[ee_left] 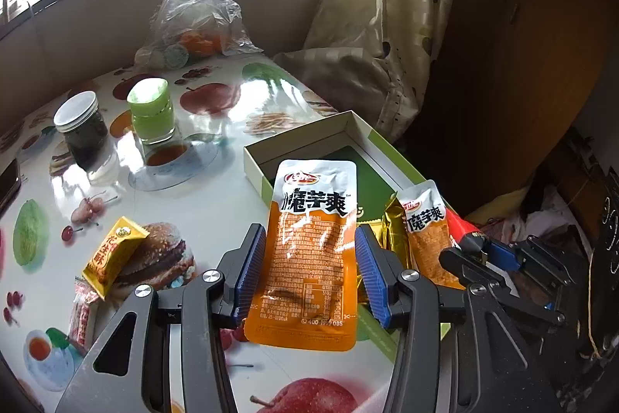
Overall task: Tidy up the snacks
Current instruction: 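Carry the orange packet and candy over the box with both grippers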
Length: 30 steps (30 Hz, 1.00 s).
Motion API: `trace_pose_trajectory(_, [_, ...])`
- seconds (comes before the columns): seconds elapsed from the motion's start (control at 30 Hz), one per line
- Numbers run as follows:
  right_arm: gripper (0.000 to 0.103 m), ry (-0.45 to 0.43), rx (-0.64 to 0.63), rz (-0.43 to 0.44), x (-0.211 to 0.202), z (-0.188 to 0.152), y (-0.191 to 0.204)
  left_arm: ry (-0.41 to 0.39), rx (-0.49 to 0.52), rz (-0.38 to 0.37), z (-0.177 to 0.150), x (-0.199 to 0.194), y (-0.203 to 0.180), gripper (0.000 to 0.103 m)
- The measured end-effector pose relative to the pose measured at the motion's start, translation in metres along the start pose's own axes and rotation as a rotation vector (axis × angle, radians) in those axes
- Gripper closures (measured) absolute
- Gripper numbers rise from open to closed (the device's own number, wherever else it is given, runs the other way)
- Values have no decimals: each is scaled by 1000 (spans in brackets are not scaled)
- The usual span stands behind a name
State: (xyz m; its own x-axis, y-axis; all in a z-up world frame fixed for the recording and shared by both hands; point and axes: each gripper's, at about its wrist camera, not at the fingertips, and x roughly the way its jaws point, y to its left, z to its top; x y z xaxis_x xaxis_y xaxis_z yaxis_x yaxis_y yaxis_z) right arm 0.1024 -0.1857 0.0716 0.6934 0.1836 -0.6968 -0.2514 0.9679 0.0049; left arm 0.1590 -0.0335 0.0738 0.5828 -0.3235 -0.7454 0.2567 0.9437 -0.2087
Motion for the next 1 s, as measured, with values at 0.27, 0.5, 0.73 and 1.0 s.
trace_pose_trajectory(0.27, [79, 10, -17, -38, 6, -5, -8, 42, -6, -16, 8, 29, -7, 54])
trace_pose_trajectory(0.5, [79, 23, -46, -68, 15, -9, -10, 69, -5, -8, 13, 48, -10, 54])
trace_pose_trajectory(0.73, [79, 23, -56, -73, 23, -13, -10, 70, -9, -3, 15, 56, -12, 54])
trace_pose_trajectory(1.0, [79, 24, -51, -68, 29, -14, -12, 82, -11, -7, 18, 67, -17, 53])
